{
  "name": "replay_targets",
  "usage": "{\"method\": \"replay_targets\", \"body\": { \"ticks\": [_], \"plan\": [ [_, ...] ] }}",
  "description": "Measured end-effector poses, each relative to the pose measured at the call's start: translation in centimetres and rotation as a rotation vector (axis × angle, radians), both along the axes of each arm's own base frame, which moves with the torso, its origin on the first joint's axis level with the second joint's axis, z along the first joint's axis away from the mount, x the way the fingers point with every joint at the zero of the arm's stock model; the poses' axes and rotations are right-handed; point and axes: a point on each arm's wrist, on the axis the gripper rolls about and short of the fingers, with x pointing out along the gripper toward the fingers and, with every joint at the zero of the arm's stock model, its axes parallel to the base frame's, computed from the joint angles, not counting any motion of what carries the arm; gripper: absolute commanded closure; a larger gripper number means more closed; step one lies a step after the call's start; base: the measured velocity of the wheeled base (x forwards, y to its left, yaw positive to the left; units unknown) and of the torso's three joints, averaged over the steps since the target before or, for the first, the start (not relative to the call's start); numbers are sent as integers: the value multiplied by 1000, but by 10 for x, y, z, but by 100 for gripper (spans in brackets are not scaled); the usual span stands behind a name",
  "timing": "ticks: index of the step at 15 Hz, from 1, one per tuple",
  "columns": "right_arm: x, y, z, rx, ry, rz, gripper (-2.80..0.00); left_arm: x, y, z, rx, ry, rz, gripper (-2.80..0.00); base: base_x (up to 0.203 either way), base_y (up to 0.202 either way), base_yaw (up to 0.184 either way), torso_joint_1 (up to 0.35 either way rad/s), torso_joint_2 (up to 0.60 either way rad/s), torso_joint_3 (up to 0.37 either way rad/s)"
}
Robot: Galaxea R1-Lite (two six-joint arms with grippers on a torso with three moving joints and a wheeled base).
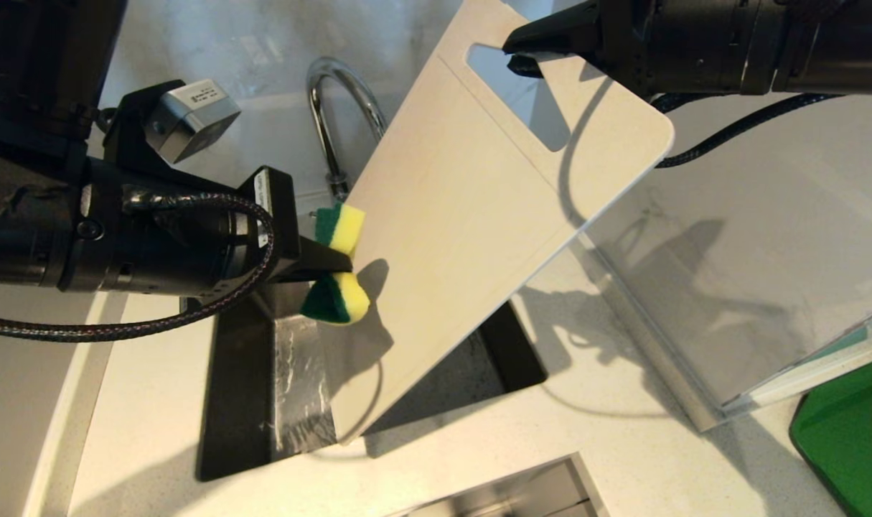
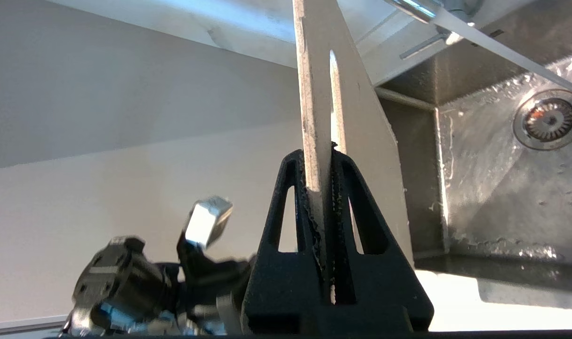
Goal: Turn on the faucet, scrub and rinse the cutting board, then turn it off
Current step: Scrub the cutting board underwater
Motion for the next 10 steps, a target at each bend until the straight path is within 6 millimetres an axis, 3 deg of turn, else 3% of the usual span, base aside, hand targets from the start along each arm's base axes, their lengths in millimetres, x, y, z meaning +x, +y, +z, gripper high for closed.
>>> {"method": "replay_targets", "body": {
  "ticks": [10],
  "plan": [
    [7,3,5,10,-18,-7,0,-5,-21,-12,42,33,-60,0,0,0,0,0,0,0]
  ]
}}
